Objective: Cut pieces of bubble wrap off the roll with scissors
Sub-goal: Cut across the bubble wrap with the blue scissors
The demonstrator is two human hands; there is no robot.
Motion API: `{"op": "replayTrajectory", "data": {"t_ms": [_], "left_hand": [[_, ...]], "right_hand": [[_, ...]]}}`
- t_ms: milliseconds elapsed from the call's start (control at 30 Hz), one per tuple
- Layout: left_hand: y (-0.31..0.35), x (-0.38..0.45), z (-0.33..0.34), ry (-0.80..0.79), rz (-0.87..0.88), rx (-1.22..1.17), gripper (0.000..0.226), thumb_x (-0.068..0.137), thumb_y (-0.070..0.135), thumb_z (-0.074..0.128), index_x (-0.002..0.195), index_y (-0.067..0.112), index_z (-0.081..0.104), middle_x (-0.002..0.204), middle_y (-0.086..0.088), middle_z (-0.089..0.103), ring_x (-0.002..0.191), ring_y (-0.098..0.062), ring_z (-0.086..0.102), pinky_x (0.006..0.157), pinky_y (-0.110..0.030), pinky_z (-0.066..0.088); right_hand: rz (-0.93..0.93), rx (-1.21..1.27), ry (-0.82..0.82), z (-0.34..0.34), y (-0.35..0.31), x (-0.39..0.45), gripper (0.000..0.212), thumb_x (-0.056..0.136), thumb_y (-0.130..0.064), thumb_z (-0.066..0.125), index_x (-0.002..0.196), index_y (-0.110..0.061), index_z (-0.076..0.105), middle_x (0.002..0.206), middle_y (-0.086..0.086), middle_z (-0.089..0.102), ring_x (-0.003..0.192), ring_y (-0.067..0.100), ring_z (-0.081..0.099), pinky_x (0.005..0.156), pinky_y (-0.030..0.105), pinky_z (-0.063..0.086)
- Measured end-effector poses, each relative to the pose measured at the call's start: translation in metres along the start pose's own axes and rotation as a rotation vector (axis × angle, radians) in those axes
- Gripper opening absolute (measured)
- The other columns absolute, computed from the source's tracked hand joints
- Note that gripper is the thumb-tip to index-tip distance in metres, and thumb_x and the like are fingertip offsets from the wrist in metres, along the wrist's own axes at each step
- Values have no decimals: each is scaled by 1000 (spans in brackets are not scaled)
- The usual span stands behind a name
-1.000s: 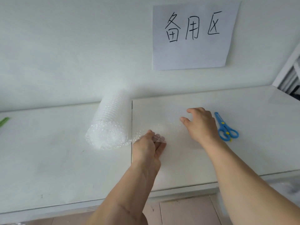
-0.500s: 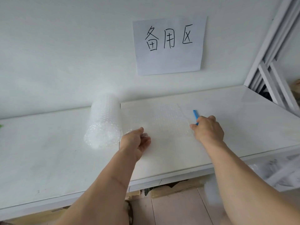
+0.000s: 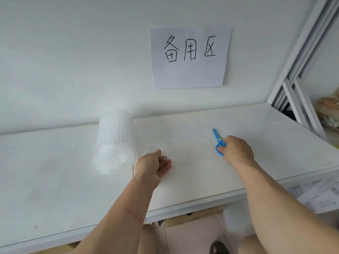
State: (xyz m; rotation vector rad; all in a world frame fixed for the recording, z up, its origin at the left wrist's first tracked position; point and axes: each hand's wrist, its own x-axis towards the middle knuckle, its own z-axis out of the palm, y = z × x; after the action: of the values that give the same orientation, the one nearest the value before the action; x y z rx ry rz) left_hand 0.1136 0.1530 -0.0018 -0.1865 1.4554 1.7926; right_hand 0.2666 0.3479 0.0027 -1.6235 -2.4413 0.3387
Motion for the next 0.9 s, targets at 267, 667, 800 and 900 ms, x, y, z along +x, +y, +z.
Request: {"op": "replayTrajectory", "data": {"t_ms": [267, 667, 800, 900], "left_hand": [[0, 1, -2, -14, 3, 6, 11, 95, 14, 60, 94, 3, 57, 73, -12, 60, 59, -23, 63, 47, -28, 54], [5, -1, 5, -7, -21, 13, 15, 94, 15, 61, 85, 4, 60, 70, -10, 61, 59, -22, 62, 47, -27, 55], [5, -2, 8, 14, -18, 35, 15, 94, 17, 61, 89, 3, 61, 73, -11, 62, 61, -22, 63, 46, -26, 54], [5, -2, 8, 20, -19, 47, 16, 94, 18, 61, 91, 2, 62, 75, -11, 63, 64, -22, 65, 51, -29, 55]], "right_hand": [[-3, 127, -61, 1, 1, 14, 27, 87, -29, 60, 76, -5, 57, 64, 5, 51, 65, 28, 49, 49, 28, 29], [83, 1274, -406, 5, -56, -59, 13, 90, -5, 63, 82, -14, 67, 60, 0, 59, 40, 6, 49, 45, 21, 47], [62, 1318, -514, 17, -69, -75, 10, 88, -6, 64, 94, -12, 70, 73, 8, 65, 42, 10, 52, 43, 24, 45], [39, 1257, -545, 19, -71, -79, 19, 86, -8, 66, 104, -15, 68, 87, 15, 70, 43, 13, 54, 43, 25, 46]]}}
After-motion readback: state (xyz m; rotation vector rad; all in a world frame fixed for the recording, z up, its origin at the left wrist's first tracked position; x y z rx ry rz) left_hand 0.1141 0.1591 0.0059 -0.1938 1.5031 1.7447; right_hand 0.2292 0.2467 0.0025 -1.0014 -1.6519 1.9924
